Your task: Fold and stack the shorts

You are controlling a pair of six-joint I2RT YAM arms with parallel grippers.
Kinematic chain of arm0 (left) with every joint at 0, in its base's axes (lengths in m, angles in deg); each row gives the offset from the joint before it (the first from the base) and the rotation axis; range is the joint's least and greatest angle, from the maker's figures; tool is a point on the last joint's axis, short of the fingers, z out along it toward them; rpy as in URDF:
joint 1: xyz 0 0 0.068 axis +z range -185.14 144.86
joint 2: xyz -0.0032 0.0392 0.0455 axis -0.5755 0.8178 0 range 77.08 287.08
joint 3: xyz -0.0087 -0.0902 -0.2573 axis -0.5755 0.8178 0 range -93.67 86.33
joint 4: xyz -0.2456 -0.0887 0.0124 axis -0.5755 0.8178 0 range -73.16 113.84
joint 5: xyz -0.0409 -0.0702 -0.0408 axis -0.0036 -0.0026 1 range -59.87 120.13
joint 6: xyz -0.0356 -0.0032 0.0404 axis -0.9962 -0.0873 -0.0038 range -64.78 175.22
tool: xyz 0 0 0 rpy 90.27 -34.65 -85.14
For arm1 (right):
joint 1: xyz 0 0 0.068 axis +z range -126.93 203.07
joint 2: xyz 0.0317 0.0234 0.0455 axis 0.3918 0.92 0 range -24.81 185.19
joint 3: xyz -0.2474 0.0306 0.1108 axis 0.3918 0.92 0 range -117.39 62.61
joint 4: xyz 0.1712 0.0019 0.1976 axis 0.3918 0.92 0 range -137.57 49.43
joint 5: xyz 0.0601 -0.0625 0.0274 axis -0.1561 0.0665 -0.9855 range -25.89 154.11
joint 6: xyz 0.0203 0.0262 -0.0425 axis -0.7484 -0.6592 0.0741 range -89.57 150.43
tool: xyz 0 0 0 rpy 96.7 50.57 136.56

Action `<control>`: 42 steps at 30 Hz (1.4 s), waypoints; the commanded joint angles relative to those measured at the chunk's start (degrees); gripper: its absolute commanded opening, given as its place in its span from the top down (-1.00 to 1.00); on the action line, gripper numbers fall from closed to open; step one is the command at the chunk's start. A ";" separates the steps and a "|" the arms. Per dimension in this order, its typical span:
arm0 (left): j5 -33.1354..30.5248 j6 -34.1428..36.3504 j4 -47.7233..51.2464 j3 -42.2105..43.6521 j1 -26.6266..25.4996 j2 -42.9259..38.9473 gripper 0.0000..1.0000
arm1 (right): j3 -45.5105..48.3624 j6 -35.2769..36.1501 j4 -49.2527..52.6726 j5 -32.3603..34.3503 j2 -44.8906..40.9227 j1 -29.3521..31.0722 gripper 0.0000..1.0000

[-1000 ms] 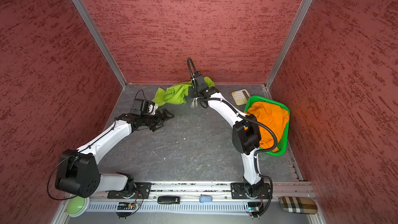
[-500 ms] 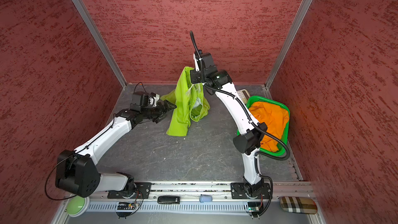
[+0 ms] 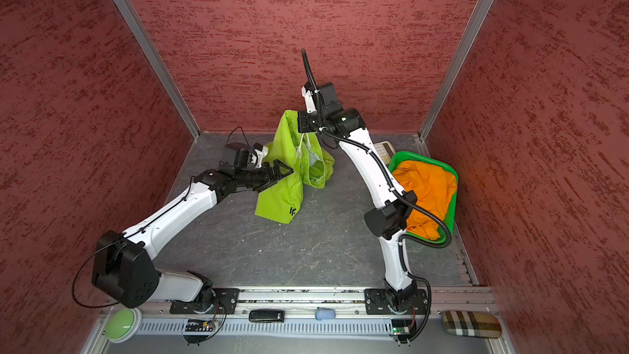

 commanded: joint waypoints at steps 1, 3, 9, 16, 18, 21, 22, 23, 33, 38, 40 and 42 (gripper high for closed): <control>-1.44 0.63 -0.23 -0.30 -0.42 -0.51 -0.99 | -1.57 -2.71 -4.95 -2.74 -2.09 0.06 1.00; -1.16 0.20 -0.55 -0.20 -0.80 -0.23 -0.99 | -1.54 -3.97 -6.16 -2.80 -3.07 -0.26 1.00; -1.25 -1.40 -2.56 -0.19 -4.36 1.06 -0.99 | 1.86 -15.59 -14.72 -3.06 -7.91 -6.33 1.00; -3.51 -2.68 -4.41 0.33 -9.50 3.48 -0.99 | 13.18 -27.64 -26.99 5.92 -16.78 -9.90 1.00; -4.56 -2.83 -5.11 -0.12 -10.88 4.59 -0.99 | 20.01 -33.00 -33.54 5.57 -19.56 -9.81 1.00; -6.18 -2.92 -5.17 -2.50 -12.55 7.52 -0.99 | 28.78 -37.83 -41.30 7.91 -22.85 -8.11 1.00; -7.21 -2.60 -5.00 -3.79 -13.24 8.63 -0.99 | 30.53 -38.31 -42.81 9.32 -23.53 -7.11 1.00; -8.17 -2.26 -4.80 -4.99 -13.90 9.52 -0.99 | 31.57 -38.73 -43.72 10.11 -23.77 -6.36 1.00; -14.14 -2.15 -4.53 -9.27 -18.00 14.10 -0.99 | 40.01 -44.39 -49.77 20.08 -21.65 3.45 1.00; -15.55 -3.72 -4.37 0.88 -13.87 6.26 -0.99 | 38.78 -45.22 -49.23 12.79 -13.72 3.77 0.83; -15.21 -4.43 -4.46 4.63 -11.42 3.08 -0.99 | 35.08 -43.86 -46.31 7.49 -9.84 3.30 0.25; -14.37 -4.74 -4.28 7.27 -9.28 0.71 -0.99 | 33.05 -41.60 -44.60 2.80 -6.90 2.91 -0.22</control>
